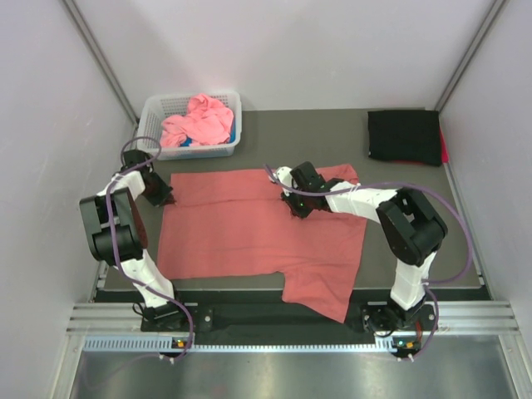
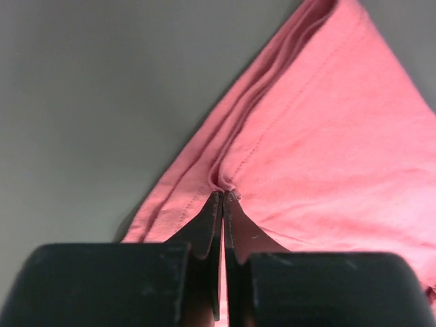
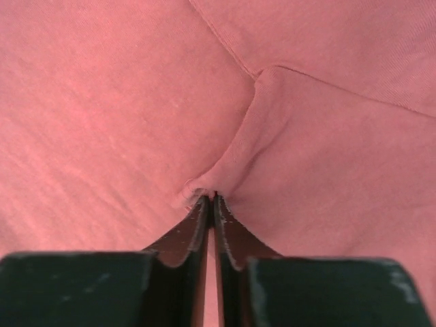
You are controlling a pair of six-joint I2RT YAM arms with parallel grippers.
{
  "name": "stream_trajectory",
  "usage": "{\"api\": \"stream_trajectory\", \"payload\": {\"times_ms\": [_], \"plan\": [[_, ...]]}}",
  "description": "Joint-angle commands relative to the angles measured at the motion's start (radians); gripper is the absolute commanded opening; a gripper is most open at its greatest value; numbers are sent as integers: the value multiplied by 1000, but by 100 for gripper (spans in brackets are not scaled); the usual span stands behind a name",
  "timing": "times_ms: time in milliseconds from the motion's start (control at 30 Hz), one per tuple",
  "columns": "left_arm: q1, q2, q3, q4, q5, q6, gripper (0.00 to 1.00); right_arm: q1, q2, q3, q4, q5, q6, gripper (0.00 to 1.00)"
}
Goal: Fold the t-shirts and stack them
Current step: Fold the tshirt
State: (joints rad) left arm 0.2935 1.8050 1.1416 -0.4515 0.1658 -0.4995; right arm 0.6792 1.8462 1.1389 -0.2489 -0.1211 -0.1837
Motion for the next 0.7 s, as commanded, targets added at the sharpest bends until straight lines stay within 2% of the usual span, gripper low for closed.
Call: {"api": "stream_trajectory", "payload": {"times_ms": [0,200,433,667], "plan": [[-5,-9,44,24,6,9,0,19,-19,24,5,31,18,3],[-5,-9,95,-18,-48,18,0,36,-77,90,-117,57,26,0],[-4,-21,113,-21,-86,32,0,37,-56,209,-315,61,69,0],[-7,10,96,-30,-120,42,0,56,-19,226,-368,3,141,0]]}}
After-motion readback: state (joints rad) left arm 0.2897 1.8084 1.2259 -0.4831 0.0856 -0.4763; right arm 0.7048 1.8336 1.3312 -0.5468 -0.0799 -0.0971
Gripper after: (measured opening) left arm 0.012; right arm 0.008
